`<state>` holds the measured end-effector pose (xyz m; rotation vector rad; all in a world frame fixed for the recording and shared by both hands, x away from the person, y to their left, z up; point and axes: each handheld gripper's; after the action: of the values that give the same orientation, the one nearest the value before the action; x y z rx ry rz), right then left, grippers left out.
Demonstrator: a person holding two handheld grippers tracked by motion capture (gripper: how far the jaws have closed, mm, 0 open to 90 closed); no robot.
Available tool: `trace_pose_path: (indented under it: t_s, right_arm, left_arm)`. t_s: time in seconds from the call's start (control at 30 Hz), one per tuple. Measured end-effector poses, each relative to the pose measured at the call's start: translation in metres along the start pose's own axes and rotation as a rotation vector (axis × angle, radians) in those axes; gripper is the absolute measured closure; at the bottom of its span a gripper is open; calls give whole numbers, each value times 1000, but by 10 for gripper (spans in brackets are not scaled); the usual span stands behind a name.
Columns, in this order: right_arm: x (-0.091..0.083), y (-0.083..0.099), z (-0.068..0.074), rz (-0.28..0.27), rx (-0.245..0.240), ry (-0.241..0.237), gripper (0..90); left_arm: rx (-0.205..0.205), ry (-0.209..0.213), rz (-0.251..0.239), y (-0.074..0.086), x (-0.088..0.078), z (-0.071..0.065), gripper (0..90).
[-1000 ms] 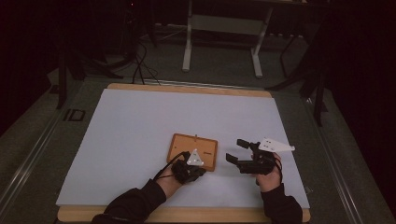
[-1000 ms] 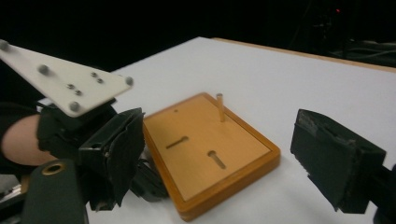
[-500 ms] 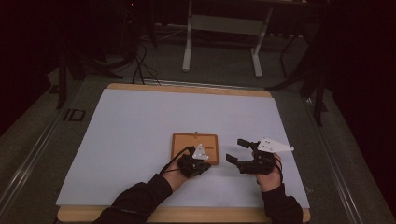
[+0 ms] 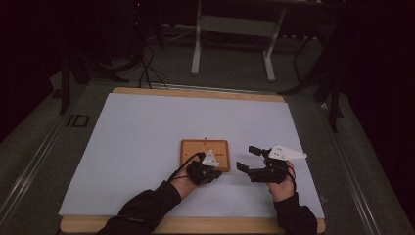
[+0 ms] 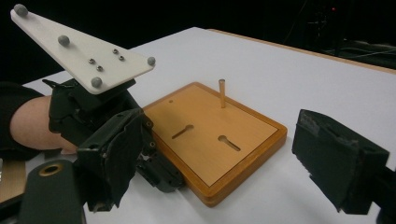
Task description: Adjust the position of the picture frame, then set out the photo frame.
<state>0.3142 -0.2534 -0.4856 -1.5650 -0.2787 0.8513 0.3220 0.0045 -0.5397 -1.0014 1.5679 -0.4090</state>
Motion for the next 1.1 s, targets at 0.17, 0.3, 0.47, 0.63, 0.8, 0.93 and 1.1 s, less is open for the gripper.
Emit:
trace_pose_path:
  t_s: [0.17, 0.3, 0.47, 0.63, 0.8, 0.93, 1.1]
  right_arm:
    - [-1, 0, 0, -3, -4, 10, 161]
    - [-1, -1, 0, -8, -4, 16, 161]
    - [-2, -2, 1, -17, -1, 4, 160]
    - [-3, -3, 3, -24, -18, 13, 163]
    - [-3, -4, 3, -21, -16, 11, 161]
    - [-2, -4, 4, -25, -43, 25, 137]
    - [-1, -4, 5, -15, -39, 35, 120]
  left_arm:
    - [11, 21, -15, 0, -10, -6, 811]
    - [15, 48, -44, 1, -24, -10, 767]
    - [10, 75, -99, 5, -45, -11, 683]
    - [-4, 48, -152, 10, -66, -6, 665]
    - [-3, 31, -207, 14, -87, 0, 600]
    - [9, 16, -248, 16, -99, 6, 600]
    - [18, -22, -258, 16, -106, 15, 601]
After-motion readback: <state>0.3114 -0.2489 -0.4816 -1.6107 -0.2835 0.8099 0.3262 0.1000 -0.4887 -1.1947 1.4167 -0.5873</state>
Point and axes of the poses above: each handheld gripper's, and its own axes: x roughly forward along the jaws, y roughly out of its underside, z roughly to its left, and after that the axes turned 15 degrees about y, right-handed
